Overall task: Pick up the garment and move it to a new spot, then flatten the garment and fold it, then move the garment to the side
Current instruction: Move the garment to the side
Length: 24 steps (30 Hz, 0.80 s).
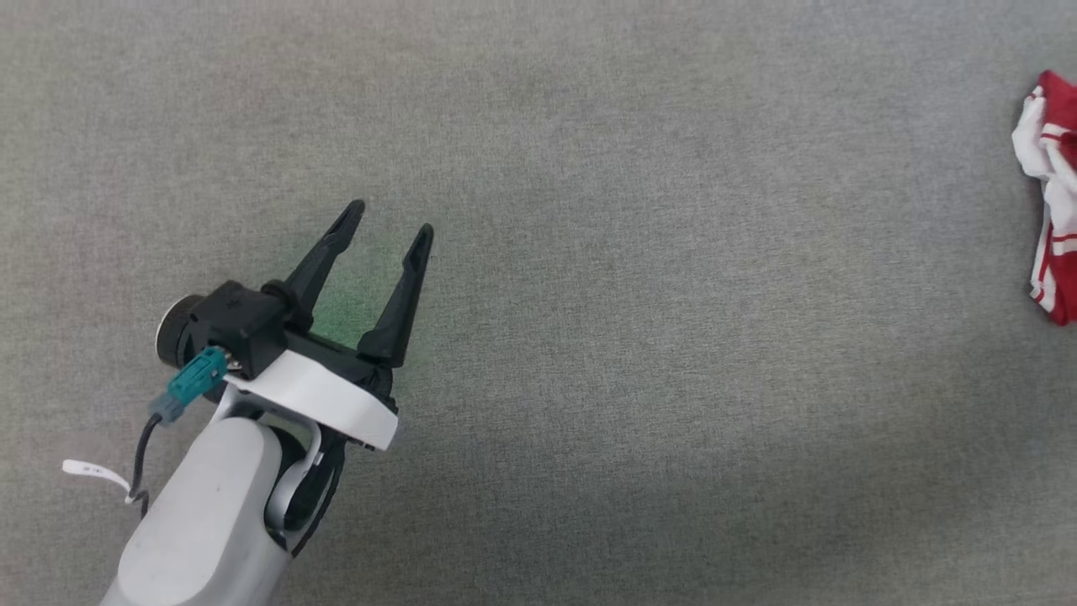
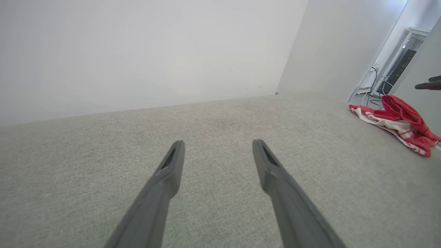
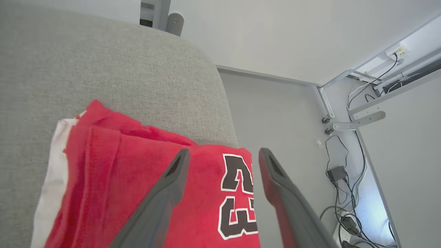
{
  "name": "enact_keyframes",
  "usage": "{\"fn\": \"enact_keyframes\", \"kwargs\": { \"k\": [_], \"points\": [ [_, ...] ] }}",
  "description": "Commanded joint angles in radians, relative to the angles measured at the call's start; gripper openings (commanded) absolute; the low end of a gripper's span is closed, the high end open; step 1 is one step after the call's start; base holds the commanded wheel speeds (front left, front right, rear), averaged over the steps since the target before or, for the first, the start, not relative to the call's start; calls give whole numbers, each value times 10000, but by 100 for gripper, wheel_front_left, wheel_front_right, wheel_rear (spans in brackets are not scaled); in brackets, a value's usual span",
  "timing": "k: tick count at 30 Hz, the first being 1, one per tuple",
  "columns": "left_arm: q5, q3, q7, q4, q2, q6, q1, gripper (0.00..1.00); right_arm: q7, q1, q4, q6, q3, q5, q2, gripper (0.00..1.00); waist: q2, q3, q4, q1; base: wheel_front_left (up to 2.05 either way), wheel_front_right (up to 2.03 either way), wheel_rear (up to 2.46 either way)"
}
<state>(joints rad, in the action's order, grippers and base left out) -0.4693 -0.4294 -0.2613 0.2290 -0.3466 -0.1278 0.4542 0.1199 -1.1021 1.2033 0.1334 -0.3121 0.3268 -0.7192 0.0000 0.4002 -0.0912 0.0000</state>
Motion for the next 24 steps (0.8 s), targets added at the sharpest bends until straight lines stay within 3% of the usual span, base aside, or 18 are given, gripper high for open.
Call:
{"fn": "enact_keyframes", "kwargs": {
  "k": [1, 11, 24],
  "points": [
    [-15, 89, -47, -33, 2, -33, -202, 100, -158, -129, -101, -48, -15, 113, 130, 100, 0, -122, -37, 0, 0, 0, 0],
    [277, 907, -49, -192, 180, -33, -1023, 100, -1096, 704, -1269, -49, -359, 1218, 1044, 100, 0, -999, 55, 0, 0, 0, 0],
    [410, 2199, -47, -218, 445, -33, -2362, 100, -2676, 3074, -3490, -47, -933, 2700, 1456, 100, 0, -2535, 581, 0, 0, 0, 0]
  ]
}}
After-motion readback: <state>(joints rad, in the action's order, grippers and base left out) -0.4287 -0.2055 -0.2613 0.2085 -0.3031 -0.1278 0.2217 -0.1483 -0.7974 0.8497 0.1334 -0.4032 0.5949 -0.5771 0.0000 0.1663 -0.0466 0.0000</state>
